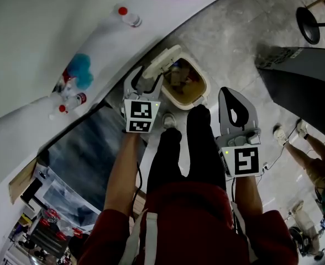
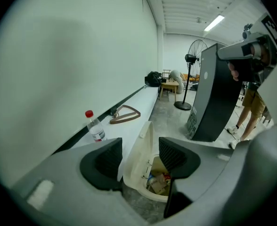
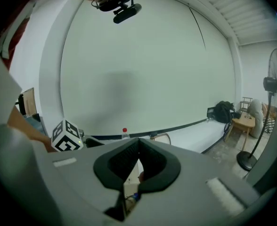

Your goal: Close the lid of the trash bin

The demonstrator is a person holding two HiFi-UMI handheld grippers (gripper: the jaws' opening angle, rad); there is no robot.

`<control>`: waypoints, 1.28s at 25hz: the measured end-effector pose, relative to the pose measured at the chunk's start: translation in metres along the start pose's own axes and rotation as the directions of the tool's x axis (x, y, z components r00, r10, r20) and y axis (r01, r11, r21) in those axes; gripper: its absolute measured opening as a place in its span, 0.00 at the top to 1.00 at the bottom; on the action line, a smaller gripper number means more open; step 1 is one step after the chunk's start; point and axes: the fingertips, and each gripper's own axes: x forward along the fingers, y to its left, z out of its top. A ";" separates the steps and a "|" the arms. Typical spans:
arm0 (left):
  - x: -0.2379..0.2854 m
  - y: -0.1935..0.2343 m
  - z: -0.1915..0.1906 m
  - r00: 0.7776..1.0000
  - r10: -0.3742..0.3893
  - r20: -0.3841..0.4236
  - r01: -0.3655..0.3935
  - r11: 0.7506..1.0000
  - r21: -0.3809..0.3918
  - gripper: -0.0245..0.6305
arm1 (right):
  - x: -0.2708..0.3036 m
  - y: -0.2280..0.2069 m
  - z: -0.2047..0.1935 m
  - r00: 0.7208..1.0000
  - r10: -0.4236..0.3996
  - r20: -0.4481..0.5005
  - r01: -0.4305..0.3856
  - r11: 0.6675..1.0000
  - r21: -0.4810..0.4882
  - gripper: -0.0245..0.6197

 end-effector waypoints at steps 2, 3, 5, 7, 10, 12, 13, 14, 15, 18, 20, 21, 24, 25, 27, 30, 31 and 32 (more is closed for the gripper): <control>0.012 0.001 -0.009 0.999 -0.005 -0.033 0.005 1.000 0.007 0.58 | 0.004 -0.003 0.000 1.000 -0.003 0.001 0.003 1.000 0.019 0.96; 0.017 0.001 -0.013 0.999 -0.008 -0.047 0.008 1.000 0.009 0.58 | 0.005 -0.005 0.000 1.000 -0.005 0.002 0.005 1.000 0.021 0.96; 0.023 0.000 -0.018 0.998 -0.016 -0.069 0.017 1.000 0.013 0.58 | 0.007 -0.009 -0.003 1.000 -0.007 0.003 0.007 1.000 0.022 0.96; 0.026 -0.005 -0.022 0.996 -0.028 -0.081 0.030 0.999 0.023 0.58 | 0.008 -0.013 -0.005 1.000 -0.012 0.003 0.012 1.000 0.026 0.96; 0.025 -0.012 -0.024 0.996 -0.038 -0.083 0.041 0.998 0.038 0.58 | 0.007 -0.015 -0.007 1.000 -0.015 0.005 0.015 0.999 0.033 0.96; 0.023 -0.017 -0.025 0.996 -0.046 -0.083 0.049 0.998 0.039 0.58 | 0.005 -0.016 -0.010 1.000 -0.016 0.004 0.016 0.999 0.035 0.96; 0.021 -0.020 -0.026 0.995 -0.051 -0.083 0.055 0.998 0.041 0.58 | 0.004 -0.016 -0.013 1.000 -0.017 0.002 0.017 0.999 0.035 0.96; 0.020 -0.024 -0.026 0.995 -0.058 -0.083 0.062 0.997 0.043 0.58 | 0.003 -0.017 -0.016 1.000 -0.017 -0.001 0.017 0.999 0.032 0.96; 0.019 -0.029 -0.027 0.994 -0.067 -0.084 0.071 0.996 0.045 0.58 | 0.002 -0.017 -0.019 1.000 -0.018 -0.005 0.018 0.999 0.031 0.96; 0.014 -0.048 -0.034 0.990 -0.106 -0.093 0.111 0.993 0.045 0.58 | -0.002 -0.014 -0.028 1.000 -0.018 -0.020 0.018 0.999 0.043 0.96; 0.010 -0.061 -0.040 0.986 -0.134 -0.100 0.139 0.989 0.045 0.58 | -0.005 -0.012 -0.034 1.000 -0.016 -0.021 0.017 0.999 0.039 0.96; 0.009 -0.069 -0.043 0.983 -0.148 -0.104 0.153 0.987 0.045 0.58 | -0.005 -0.011 -0.035 1.000 -0.017 -0.019 0.018 0.999 0.042 0.96; 0.007 -0.094 -0.051 0.975 -0.190 -0.115 0.197 0.979 0.055 0.58 | -0.006 -0.011 -0.044 1.000 -0.012 -0.026 0.013 0.999 0.047 0.96; 0.007 -0.103 -0.055 0.972 -0.203 -0.120 0.211 0.976 0.059 0.58 | -0.006 -0.012 -0.048 0.999 -0.020 -0.040 0.022 0.998 0.055 0.96; 0.007 -0.120 -0.065 0.962 -0.234 -0.142 0.245 0.968 0.062 0.58 | -0.006 -0.015 -0.056 0.998 -0.032 -0.062 0.036 0.997 0.065 0.96; 0.009 -0.142 -0.081 0.946 -0.273 -0.177 0.287 0.956 0.055 0.58 | -0.006 -0.018 -0.070 0.996 -0.037 -0.079 0.043 0.996 0.073 0.96; 0.010 -0.149 -0.086 0.940 -0.283 -0.188 0.297 0.954 0.049 0.58 | -0.005 -0.018 -0.075 0.996 -0.039 -0.086 0.045 0.996 0.078 0.96; 0.012 -0.154 -0.092 0.935 -0.292 -0.199 0.306 0.951 0.043 0.58 | -0.005 -0.019 -0.081 0.995 -0.039 -0.094 0.047 0.995 0.083 0.96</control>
